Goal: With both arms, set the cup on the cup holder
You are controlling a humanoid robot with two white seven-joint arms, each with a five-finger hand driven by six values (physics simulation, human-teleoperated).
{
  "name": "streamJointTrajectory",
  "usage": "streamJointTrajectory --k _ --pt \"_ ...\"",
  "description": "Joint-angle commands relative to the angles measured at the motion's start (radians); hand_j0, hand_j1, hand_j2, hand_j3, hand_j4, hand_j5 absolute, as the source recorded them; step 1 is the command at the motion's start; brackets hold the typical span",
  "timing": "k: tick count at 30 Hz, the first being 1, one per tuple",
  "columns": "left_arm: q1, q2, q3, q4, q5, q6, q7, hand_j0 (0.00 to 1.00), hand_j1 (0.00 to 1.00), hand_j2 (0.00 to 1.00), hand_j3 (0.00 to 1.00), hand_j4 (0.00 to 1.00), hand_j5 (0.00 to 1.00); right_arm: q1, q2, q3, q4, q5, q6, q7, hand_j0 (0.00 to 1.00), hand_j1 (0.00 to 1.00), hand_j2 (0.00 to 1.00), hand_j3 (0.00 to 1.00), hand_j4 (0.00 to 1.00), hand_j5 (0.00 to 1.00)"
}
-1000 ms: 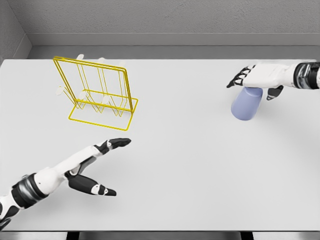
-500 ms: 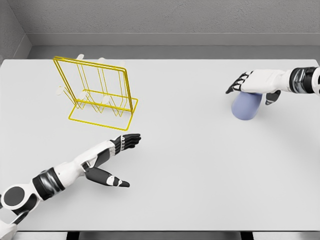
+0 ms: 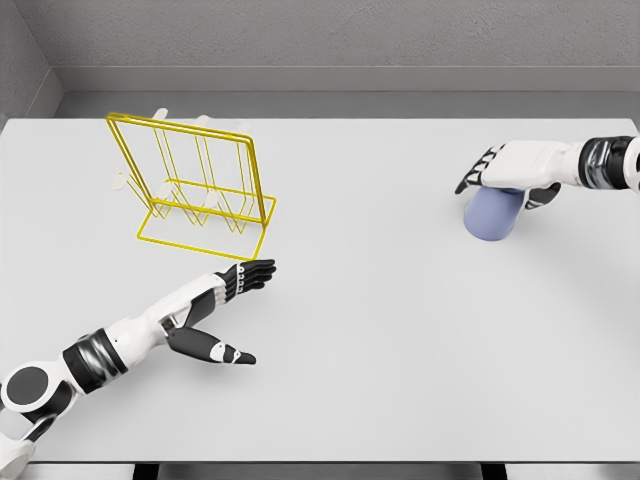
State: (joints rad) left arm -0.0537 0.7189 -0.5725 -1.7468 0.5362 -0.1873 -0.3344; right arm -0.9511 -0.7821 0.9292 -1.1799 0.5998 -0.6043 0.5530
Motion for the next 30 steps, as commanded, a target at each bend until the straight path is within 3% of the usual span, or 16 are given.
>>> streamJointTrajectory --k 1,9,12,24,27,30 --pt "0.0 -0.007 0.0 0.0 0.004 0.0 0.0 1.0 1.0 1.0 1.0 1.0 1.0 0.0 -0.006 0.003 -0.014 0.009 -0.007 0.002 0.87 0.87 0.87 0.87 0.87 0.87" --pt "-0.005 -0.013 0.0 0.0 0.004 0.0 0.0 1.0 1.0 1.0 1.0 1.0 1.0 0.003 -0.013 0.011 -0.015 0.011 -0.007 0.004 0.83 0.83 0.83 0.83 0.83 0.83" --pt "-0.005 -0.013 0.0 0.0 0.004 0.0 0.0 1.0 1.0 1.0 1.0 1.0 1.0 0.005 -0.011 0.01 -0.017 0.008 -0.007 0.058 0.72 0.72 0.72 0.72 0.72 0.72" --pt "-0.012 -0.015 0.002 0.0 0.004 -0.003 0.0 1.0 1.0 1.0 1.0 1.0 1.0 0.003 -0.016 -0.006 -0.017 0.0 -0.007 0.058 0.61 0.61 0.61 0.61 0.61 0.61" --pt "-0.014 -0.013 0.002 0.001 0.004 -0.004 0.0 1.0 1.0 1.0 1.0 1.0 1.0 0.002 -0.049 -0.006 -0.072 -0.005 -0.007 0.058 0.6 0.6 0.6 0.6 0.6 0.6" --pt "-0.014 -0.015 0.002 0.001 0.004 -0.003 0.0 1.0 1.0 1.0 1.0 1.0 1.0 0.002 -0.065 -0.007 -0.083 -0.006 -0.007 0.058 0.59 0.59 0.59 0.59 0.59 0.59"
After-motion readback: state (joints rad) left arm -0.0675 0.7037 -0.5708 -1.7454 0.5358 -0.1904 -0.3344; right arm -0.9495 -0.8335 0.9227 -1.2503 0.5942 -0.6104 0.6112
